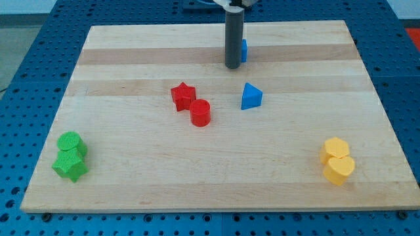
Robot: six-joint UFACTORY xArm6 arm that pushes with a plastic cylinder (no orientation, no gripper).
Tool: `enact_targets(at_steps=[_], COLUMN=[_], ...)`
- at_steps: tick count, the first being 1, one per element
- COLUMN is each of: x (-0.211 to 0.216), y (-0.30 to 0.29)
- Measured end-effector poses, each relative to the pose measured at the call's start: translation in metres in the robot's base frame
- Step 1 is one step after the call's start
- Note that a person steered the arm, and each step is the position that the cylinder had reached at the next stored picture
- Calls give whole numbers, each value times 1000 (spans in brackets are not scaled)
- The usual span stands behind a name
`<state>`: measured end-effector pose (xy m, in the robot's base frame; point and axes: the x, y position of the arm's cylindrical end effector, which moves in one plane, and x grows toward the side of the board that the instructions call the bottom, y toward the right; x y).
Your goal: Push the blue cube to the top center
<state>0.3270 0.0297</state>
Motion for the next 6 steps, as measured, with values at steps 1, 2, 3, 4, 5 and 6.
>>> enact_targets(at_steps=[1,2,3,4,5,6], x=[-5,-5,-5,-1,3,-6], y=[1,1,1,2,22,53])
